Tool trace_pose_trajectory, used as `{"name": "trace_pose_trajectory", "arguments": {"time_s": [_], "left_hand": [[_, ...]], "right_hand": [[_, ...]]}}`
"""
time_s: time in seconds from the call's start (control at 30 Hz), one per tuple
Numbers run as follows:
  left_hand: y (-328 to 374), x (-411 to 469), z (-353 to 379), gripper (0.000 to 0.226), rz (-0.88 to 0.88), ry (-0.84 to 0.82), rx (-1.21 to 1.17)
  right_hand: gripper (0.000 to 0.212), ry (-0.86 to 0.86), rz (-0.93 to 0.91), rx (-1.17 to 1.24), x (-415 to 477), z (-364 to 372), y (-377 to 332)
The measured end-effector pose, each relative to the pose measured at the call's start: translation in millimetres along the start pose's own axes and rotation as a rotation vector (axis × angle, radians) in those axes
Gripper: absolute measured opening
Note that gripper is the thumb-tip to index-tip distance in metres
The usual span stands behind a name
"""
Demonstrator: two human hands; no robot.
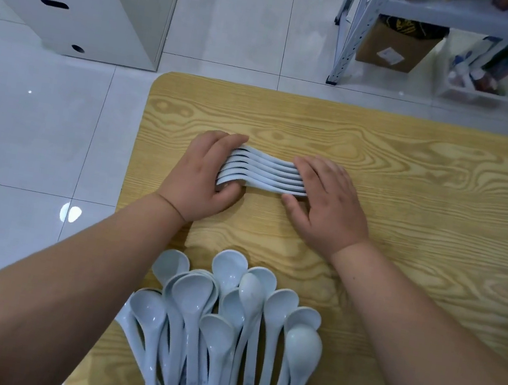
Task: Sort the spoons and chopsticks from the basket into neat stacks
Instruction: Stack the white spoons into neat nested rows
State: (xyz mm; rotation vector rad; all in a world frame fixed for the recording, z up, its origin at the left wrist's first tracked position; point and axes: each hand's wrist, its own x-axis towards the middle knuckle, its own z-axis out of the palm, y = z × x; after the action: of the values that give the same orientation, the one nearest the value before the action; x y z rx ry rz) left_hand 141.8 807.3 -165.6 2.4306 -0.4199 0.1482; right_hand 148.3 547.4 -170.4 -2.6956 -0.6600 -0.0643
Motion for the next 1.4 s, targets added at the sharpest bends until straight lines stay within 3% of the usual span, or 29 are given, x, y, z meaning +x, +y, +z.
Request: {"name": "trace_pose_trajectory", "arguments": {"time_s": [0.27,0.4,0.67,0.83,0.93,1.03,1.17,1.3,1.4], "left_hand": [[17.7,-2.3,-16.6,0.059,-0.159,-0.083,-0.097],[22.4,-8.8,-16.0,0.072,-0.143,-0.130,0.060],[24.3,-10.6,-17.8,0.074,-0.056,-0.171,0.301],[27.8,-13.5,-29.3,0.076,-0.081,-0.161,0.337],[37.3,-20.0,-37.9,0.065,-0.060,-0.095,0.333],[58.7,-32.8,-46.7,0.046,-0.053,0.027,0.278],[91.2,-61.0,-51.0,0.033,-0.047,-0.017,0.228],[120.7,-90.4,-41.7,0.033,-0.053,-0.122,0.227],[138.5,-101.1,-26.4,0.036,-0.085,-0.232,0.276]], "right_hand": [[0.065,-0.065,0.053,0.036,-3.6,-7.8,-9.2],[0.075,-0.159,0.143,0.006,0.4,-10.8,-23.9],[0.086,-0.289,0.190,-0.044,5.5,-14.6,-31.1],[0.080,-0.366,0.183,-0.061,9.5,-24.5,-29.8],[0.072,-0.334,0.174,-0.040,3.7,-34.0,-33.6],[0.062,-0.198,0.098,-0.002,-17.2,-42.0,-41.8],[0.051,-0.090,0.069,0.111,-64.9,-58.9,-51.5],[0.046,-0.096,0.254,0.195,-133.9,-77.2,-69.3],[0.071,-0.378,0.495,0.171,-178.4,-84.8,-81.6]]}}
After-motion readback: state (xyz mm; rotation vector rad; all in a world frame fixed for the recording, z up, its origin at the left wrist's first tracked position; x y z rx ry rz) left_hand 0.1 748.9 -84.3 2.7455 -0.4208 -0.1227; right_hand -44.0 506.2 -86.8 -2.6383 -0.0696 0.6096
